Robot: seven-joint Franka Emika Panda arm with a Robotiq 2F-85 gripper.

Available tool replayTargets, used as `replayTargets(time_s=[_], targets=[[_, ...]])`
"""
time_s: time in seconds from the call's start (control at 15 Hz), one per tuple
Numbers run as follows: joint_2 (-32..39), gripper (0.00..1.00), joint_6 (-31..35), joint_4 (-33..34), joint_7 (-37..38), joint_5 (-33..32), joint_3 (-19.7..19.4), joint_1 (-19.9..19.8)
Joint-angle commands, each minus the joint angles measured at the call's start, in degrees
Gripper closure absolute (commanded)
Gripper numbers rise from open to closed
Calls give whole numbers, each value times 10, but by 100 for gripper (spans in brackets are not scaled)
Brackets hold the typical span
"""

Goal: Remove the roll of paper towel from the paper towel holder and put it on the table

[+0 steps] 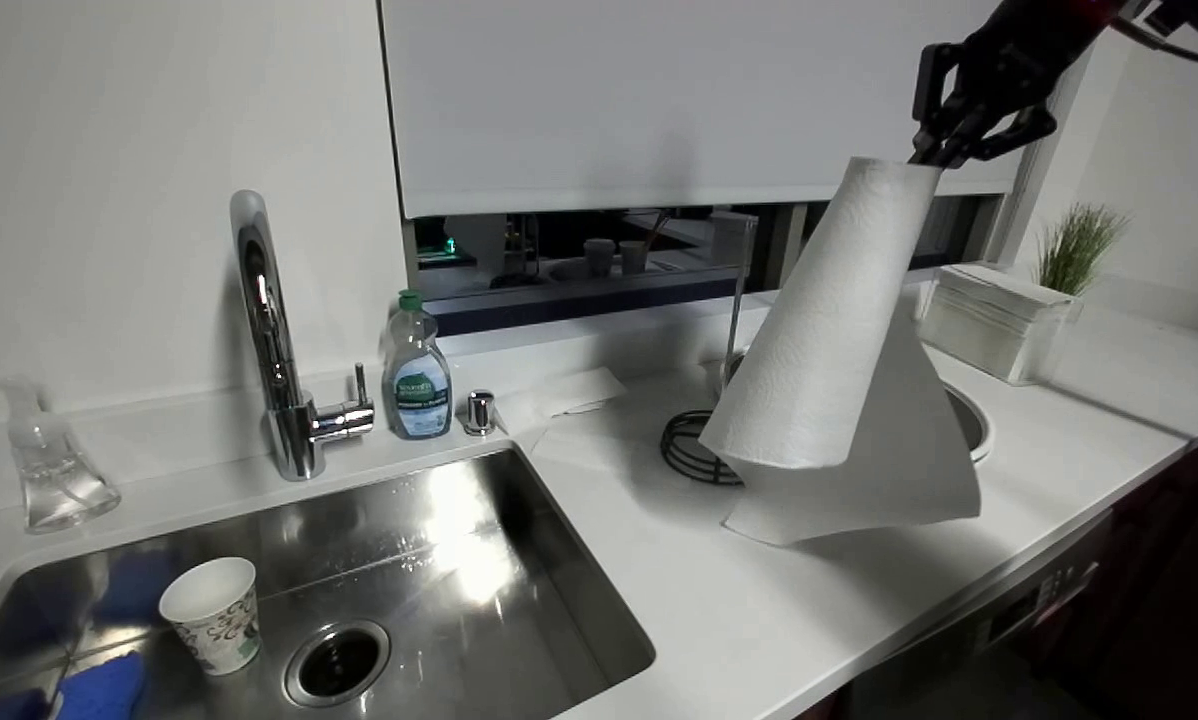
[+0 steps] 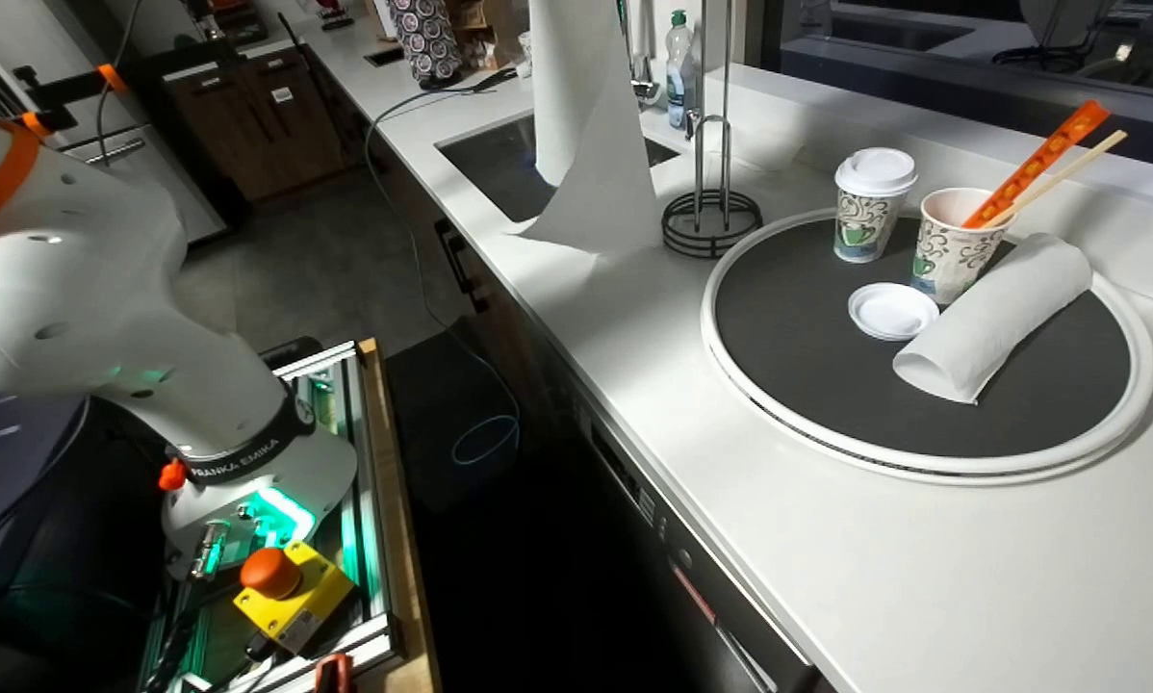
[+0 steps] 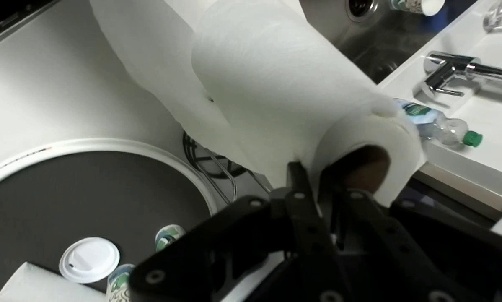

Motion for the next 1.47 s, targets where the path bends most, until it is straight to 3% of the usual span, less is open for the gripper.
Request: replayTargets(time_s=[0.0, 0.07, 0.2, 0.27, 0.67, 0.93, 1.4], targets=[[23, 97, 22, -28, 6, 18, -3, 6], [19, 88, 10, -16, 4, 0, 1, 5], [30, 88, 14, -21, 4, 3, -1, 5], [32, 97, 14, -22, 4, 3, -3, 5], [42, 97, 74, -62, 24, -20, 45, 23], [63, 97, 169, -88, 65, -71, 78, 25], [103, 97, 242, -100, 89, -66, 86, 51]])
